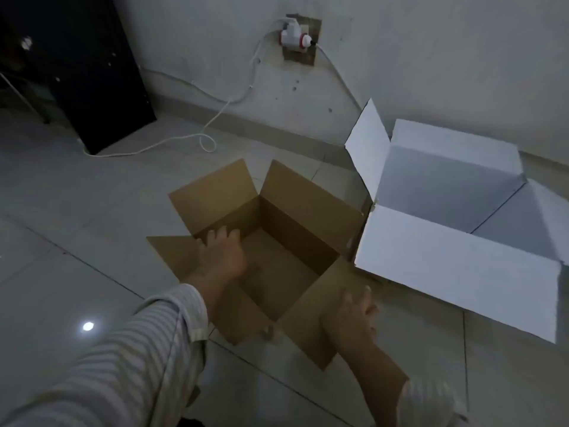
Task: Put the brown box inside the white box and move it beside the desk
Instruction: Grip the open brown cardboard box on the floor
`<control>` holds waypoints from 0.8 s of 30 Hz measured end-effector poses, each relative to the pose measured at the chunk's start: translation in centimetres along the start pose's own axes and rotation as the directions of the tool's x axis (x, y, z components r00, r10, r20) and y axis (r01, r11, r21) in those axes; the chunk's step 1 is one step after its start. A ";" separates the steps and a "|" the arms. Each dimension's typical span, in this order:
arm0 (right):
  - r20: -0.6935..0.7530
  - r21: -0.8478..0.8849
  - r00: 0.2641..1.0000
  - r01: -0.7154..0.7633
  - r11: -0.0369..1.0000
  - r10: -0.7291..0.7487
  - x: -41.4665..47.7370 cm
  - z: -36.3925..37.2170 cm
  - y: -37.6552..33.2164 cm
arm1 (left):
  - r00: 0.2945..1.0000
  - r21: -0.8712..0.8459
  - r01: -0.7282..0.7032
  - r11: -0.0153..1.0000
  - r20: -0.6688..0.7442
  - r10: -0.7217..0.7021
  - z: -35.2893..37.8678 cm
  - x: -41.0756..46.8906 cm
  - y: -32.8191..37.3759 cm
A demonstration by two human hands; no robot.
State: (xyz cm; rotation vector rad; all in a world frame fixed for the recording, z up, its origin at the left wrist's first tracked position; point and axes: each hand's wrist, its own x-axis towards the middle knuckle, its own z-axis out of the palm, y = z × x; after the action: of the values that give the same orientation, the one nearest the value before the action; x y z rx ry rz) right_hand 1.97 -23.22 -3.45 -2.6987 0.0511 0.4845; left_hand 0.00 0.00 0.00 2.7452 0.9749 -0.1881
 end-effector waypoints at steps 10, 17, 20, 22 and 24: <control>0.067 0.049 0.997 -0.035 0.998 0.032 0.4 0.1 -0.9 | 0.939 0.074 0.321 0.944 0.103 -0.328 0.5 -0.2 -4.1; -0.023 0.030 0.984 0.178 0.984 -0.177 -0.2 0.5 -2.9 | 0.952 0.133 0.295 0.946 0.040 -0.303 -0.6 0.2 -4.8; 0.029 -0.073 0.963 0.270 0.960 -0.268 -0.2 0.0 -4.5 | 0.957 0.173 0.271 0.947 0.053 -0.284 -1.1 0.2 -5.0; 0.043 -0.164 0.946 0.325 0.932 -0.322 0.1 -0.1 -5.3 | 0.953 0.220 0.274 0.936 0.070 -0.295 -1.3 0.2 -5.1; 0.051 -0.221 0.932 0.362 0.905 -0.360 0.2 0.0 -6.1 | 0.949 0.261 0.275 0.925 0.084 -0.305 -1.7 -0.1 -5.0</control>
State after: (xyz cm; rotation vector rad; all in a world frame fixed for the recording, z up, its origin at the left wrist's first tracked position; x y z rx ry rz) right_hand 2.82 -17.61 -1.21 -2.8324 -0.5308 0.4063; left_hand -3.18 4.17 0.84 2.7451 1.4064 -0.5577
